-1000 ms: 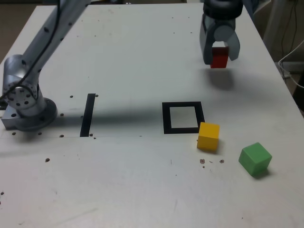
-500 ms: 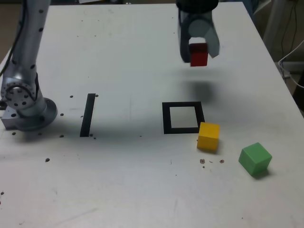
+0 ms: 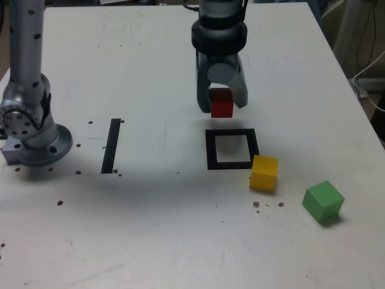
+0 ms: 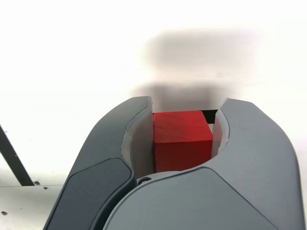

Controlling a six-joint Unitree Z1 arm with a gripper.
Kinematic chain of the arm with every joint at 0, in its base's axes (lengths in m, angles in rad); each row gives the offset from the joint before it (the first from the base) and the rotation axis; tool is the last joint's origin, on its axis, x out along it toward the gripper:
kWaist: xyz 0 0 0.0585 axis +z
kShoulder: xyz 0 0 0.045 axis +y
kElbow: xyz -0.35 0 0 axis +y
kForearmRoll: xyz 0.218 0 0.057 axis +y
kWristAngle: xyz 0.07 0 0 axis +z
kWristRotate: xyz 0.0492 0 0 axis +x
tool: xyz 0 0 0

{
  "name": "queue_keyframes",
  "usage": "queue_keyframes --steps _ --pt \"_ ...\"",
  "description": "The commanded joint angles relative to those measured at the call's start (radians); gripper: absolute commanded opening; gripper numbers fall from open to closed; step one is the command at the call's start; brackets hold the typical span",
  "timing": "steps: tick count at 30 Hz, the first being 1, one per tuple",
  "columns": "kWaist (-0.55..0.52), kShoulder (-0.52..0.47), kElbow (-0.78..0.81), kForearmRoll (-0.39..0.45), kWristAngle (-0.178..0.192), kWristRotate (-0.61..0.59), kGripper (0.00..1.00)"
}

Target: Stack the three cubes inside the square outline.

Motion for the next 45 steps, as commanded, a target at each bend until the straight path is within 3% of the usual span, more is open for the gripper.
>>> queue_keyframes --steps 1,21,45 --pt "-0.012 -0.008 0.016 -0.022 0.002 -0.010 0.19" --pt "-0.126 -0.019 0.070 -0.074 0.012 -0.069 0.19" --pt "-0.137 0.032 0.089 -0.157 -0.005 -0.079 0.20"
